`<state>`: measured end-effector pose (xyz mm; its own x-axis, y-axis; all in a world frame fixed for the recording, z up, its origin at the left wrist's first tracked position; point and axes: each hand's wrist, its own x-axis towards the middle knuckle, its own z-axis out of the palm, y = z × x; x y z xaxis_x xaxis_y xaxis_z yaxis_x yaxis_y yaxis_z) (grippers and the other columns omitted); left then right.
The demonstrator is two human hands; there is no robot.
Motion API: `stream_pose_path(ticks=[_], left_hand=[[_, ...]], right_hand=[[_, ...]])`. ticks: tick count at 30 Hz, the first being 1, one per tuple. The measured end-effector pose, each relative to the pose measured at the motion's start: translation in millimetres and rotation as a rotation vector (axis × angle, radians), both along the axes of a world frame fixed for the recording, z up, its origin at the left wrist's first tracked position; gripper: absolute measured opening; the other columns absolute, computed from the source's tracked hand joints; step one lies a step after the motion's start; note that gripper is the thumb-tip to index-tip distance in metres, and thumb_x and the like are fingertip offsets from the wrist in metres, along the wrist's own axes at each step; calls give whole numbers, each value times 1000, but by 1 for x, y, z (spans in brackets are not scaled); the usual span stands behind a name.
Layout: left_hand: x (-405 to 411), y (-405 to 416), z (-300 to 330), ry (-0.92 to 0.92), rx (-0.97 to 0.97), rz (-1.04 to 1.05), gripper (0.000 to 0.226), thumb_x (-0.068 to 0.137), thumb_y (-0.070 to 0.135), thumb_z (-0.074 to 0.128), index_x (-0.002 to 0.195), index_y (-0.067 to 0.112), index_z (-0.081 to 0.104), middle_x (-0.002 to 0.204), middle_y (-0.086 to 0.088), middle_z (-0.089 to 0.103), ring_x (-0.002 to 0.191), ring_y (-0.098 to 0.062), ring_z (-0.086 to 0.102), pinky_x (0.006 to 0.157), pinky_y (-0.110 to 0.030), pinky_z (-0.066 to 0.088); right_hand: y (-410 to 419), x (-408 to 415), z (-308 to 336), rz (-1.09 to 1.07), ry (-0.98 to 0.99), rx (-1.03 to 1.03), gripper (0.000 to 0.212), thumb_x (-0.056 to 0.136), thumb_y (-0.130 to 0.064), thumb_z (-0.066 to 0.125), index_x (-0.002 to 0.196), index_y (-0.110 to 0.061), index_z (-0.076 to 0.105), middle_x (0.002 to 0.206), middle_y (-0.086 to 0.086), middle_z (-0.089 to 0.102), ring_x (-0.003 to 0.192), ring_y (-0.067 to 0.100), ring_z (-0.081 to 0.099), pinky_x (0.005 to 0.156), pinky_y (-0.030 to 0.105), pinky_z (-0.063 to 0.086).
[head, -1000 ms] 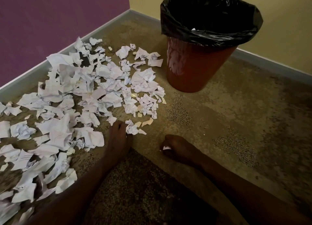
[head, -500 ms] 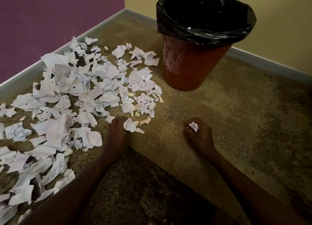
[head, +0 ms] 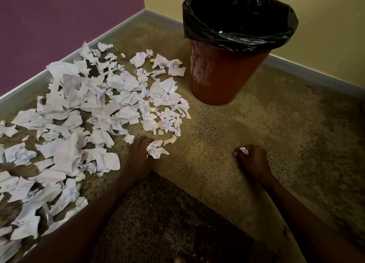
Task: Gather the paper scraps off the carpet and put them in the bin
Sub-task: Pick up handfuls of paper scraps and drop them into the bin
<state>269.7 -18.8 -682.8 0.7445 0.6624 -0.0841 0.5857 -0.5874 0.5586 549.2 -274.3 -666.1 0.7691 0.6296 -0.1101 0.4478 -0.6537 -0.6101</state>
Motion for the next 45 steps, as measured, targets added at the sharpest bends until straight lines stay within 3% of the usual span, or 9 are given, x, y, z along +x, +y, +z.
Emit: stream_pose_path(ticks=[6, 11, 14, 16, 20, 24, 29, 40, 45], left_hand=[[-7, 3, -10, 0, -15, -77, 77, 75, 57, 58, 133, 8, 48, 133, -25, 51, 120, -43, 52, 96, -60, 45], [12, -20, -8, 67, 51, -104, 117, 61, 93, 44, 144, 12, 28, 139, -29, 46, 129, -47, 43, 105, -64, 34], [28, -33, 1, 192, 88, -67, 134, 46, 104, 37, 151, 27, 7, 155, -24, 21, 143, -45, 20, 113, -62, 21], [38, -37, -1, 237, 103, -31, 119, 52, 100, 37, 150, 37, 11, 157, -16, 14, 146, -40, 11, 115, -60, 18], [53, -41, -2, 204, 267, 6, 56, 89, 63, 37, 131, 30, 52, 138, -10, 46, 126, -32, 44, 99, -48, 41], [61, -30, 2, 283, 367, -102, 46, 93, 51, 47, 124, 19, 59, 123, -13, 60, 101, -33, 61, 72, -40, 54], [69, -12, 27, 358, 210, -136, 46, 103, 42, 34, 146, 23, 36, 149, -10, 41, 132, -27, 45, 106, -40, 39], [94, 21, 168, -532, 162, 245, 15, 95, 27, 58, 97, 12, 59, 74, 6, 59, 64, -7, 57, 54, -20, 42], [158, 35, 252, -796, 40, 275, 24, 94, 42, 58, 102, 20, 62, 78, 9, 63, 67, -13, 63, 55, -30, 53]], right_hand=[[14, -12, 5, -51, -112, -53, 17, 88, -7, 61, 75, 1, 67, 75, 16, 67, 69, 30, 61, 64, 35, 48], [19, -14, 6, -153, 69, 38, 37, 86, -29, 58, 54, -16, 44, 51, -1, 45, 51, 16, 42, 52, 29, 31], [26, -24, 7, -212, 156, 78, 40, 88, -20, 63, 53, -15, 44, 51, 0, 45, 50, 14, 42, 54, 29, 32], [31, -33, 7, -191, 173, 86, 41, 88, -20, 64, 52, -15, 44, 50, -3, 45, 50, 11, 42, 53, 29, 32], [54, -48, 17, -122, 190, 148, 44, 88, -16, 64, 50, -18, 41, 47, -8, 43, 44, 0, 39, 51, 27, 32], [92, -54, 51, 4, 183, 245, 39, 87, -15, 65, 53, -15, 46, 51, -6, 43, 51, 7, 39, 54, 28, 31], [133, -62, 92, 103, 224, 282, 29, 88, -22, 66, 61, -18, 56, 56, -5, 52, 55, 11, 46, 55, 27, 36], [166, -54, 207, 159, 187, 440, 22, 89, -28, 66, 76, -11, 65, 68, 7, 66, 56, 9, 57, 51, 36, 48], [178, -20, 272, 113, -20, 597, 22, 89, -24, 63, 80, -5, 67, 74, 14, 68, 66, 26, 65, 57, 37, 51]])
